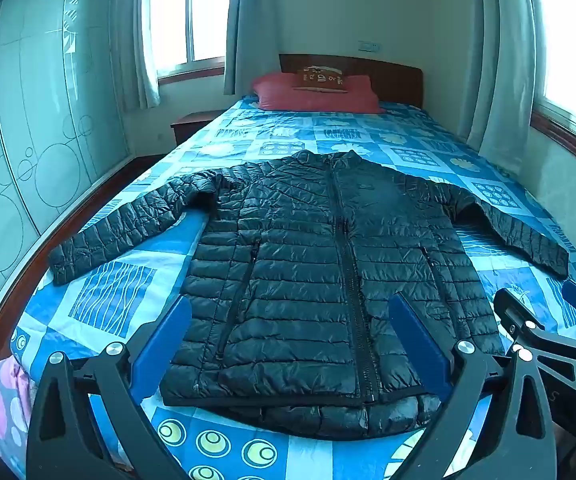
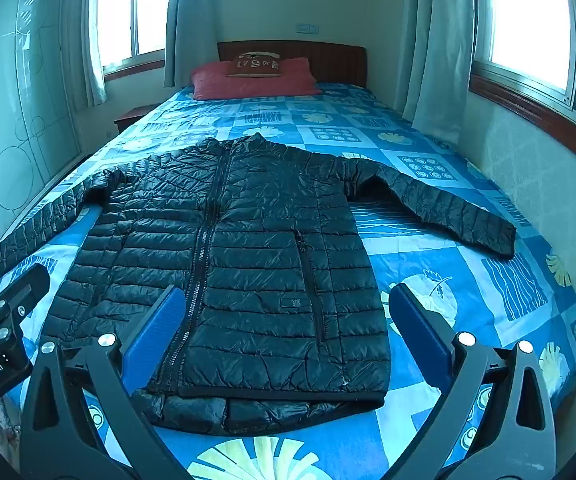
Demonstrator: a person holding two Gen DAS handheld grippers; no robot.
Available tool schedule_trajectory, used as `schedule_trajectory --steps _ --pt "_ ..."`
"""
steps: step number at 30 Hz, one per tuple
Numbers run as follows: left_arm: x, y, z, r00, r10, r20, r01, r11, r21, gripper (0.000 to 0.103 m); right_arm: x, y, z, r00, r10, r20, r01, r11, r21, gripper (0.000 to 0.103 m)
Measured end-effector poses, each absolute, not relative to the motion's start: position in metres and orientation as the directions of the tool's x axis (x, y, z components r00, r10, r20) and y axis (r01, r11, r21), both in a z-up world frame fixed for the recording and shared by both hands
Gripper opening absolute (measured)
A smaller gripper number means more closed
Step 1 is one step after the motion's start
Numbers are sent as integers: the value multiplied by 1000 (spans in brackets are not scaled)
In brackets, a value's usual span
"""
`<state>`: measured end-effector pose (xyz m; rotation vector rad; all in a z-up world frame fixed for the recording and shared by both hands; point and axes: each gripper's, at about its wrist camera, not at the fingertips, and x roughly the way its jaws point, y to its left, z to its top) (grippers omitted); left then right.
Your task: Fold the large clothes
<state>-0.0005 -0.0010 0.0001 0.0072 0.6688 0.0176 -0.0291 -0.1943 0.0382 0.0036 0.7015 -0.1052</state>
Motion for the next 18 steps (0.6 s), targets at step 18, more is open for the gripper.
schedule_trajectory --steps 18 --pt "-2 -1 -5 782 20 -623 -25 1000 1 98 -30 -192 38 761 -96 -641 98 995 -33 101"
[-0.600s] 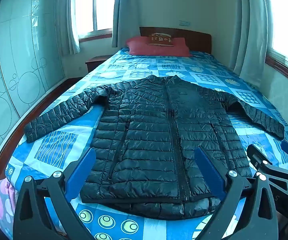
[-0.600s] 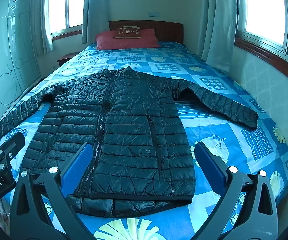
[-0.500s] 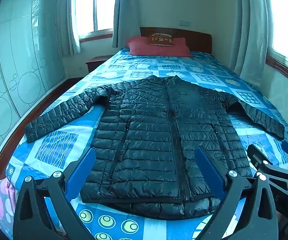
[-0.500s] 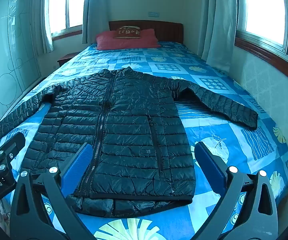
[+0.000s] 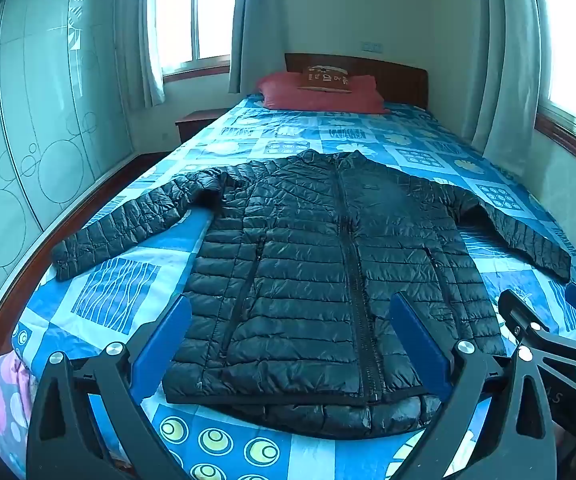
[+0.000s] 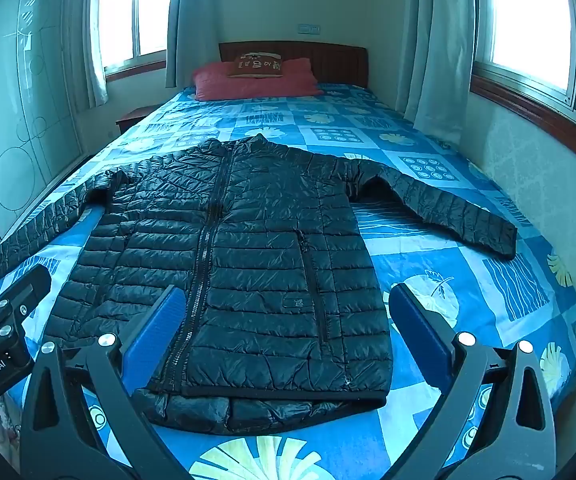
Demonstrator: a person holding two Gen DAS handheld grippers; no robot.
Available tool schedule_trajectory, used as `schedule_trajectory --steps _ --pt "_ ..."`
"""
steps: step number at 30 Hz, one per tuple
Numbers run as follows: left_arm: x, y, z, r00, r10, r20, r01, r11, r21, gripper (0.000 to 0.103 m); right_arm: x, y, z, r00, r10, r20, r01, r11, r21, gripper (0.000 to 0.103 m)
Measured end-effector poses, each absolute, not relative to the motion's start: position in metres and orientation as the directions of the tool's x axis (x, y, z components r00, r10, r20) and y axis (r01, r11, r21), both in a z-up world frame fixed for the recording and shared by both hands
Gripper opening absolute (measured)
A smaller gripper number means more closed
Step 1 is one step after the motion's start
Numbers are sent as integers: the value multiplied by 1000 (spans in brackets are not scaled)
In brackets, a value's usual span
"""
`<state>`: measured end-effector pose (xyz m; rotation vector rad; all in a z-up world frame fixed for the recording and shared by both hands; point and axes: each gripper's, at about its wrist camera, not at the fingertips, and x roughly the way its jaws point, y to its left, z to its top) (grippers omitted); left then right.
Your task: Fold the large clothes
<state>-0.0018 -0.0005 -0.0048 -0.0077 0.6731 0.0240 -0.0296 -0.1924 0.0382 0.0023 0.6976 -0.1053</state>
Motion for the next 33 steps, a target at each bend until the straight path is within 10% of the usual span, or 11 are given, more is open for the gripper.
schedule_trajectory --steps 33 --pt "-4 4 -7 774 18 -633 -32 999 -10 98 -31 -188 35 761 -94 -642 95 995 -33 101"
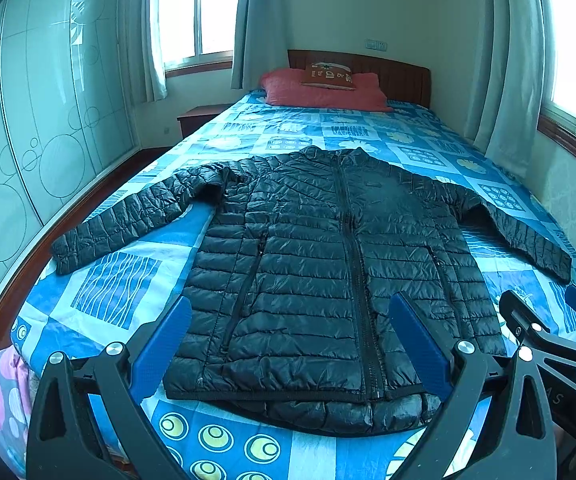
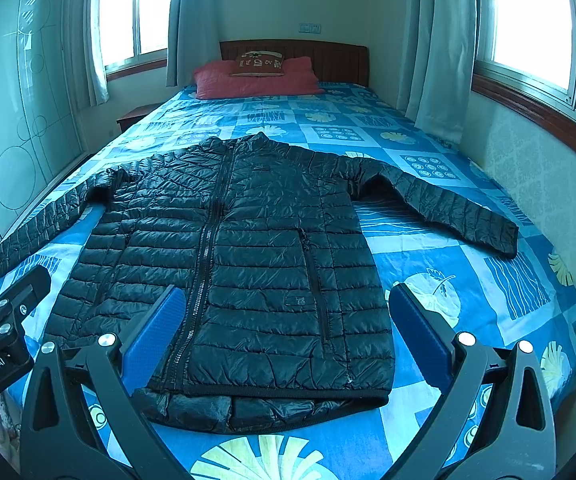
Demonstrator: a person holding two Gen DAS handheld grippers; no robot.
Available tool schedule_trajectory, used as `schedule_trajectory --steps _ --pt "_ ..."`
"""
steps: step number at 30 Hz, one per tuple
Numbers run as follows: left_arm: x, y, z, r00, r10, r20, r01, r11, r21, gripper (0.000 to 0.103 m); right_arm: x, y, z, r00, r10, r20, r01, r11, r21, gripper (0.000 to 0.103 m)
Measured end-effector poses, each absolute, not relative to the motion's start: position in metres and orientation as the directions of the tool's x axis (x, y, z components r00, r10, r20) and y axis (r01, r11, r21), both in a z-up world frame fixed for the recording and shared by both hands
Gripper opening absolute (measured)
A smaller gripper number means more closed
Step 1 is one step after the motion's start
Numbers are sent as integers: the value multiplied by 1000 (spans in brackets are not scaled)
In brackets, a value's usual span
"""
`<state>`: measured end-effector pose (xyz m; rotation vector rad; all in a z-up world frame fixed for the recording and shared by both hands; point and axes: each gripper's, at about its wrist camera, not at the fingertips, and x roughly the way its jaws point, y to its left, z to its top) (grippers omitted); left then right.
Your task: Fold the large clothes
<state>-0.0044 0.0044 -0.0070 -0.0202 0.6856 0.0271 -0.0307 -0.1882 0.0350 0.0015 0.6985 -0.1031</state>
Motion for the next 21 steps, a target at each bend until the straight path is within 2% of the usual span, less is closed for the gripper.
schedule_trajectory --steps 21 --pt "-6 5 -7 768 19 -640 -35 999 -12 98 -29 -187 35 753 -85 -652 88 996 -29 101"
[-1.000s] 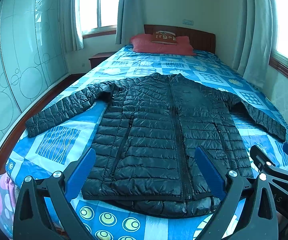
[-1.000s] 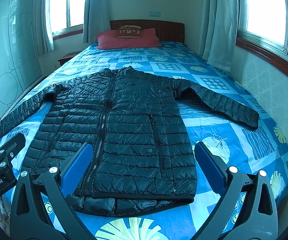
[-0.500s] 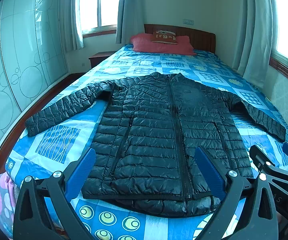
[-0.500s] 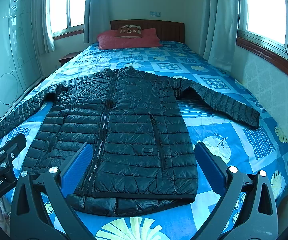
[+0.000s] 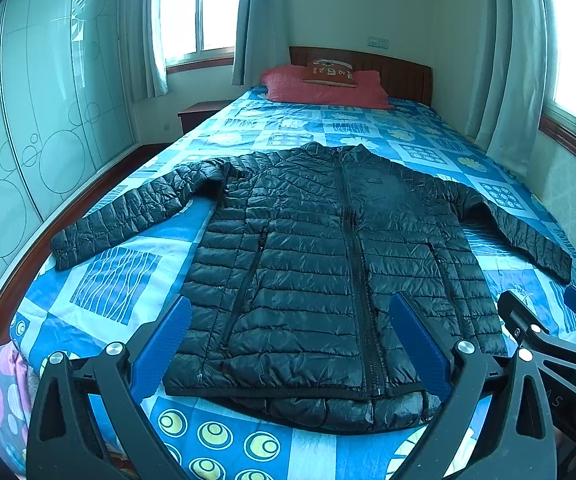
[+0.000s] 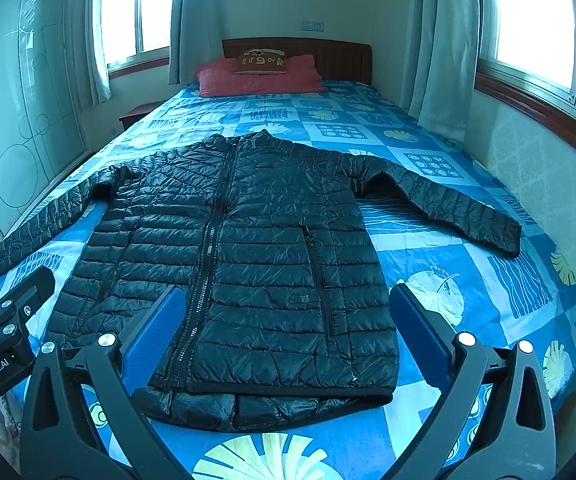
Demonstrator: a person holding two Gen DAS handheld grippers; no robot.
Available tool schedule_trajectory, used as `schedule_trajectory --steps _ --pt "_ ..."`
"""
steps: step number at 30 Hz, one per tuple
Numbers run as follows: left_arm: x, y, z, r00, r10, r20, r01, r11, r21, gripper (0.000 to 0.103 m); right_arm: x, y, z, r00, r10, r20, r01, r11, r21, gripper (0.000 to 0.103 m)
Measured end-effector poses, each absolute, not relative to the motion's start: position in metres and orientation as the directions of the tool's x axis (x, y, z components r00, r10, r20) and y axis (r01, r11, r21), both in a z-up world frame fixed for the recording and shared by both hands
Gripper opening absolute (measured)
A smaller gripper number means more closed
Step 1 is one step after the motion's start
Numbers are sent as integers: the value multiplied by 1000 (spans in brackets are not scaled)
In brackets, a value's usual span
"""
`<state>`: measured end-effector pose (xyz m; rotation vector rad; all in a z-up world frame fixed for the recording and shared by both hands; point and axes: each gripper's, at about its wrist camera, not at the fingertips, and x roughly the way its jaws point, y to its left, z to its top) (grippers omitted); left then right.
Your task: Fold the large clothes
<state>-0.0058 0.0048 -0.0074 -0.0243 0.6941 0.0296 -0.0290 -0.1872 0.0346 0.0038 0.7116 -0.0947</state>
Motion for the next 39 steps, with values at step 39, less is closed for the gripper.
schedule_trajectory --steps 39 --pt "-3 5 -15 757 17 -653 -39 999 -19 98 -25 -182 26 742 -79 -666 84 996 -24 101"
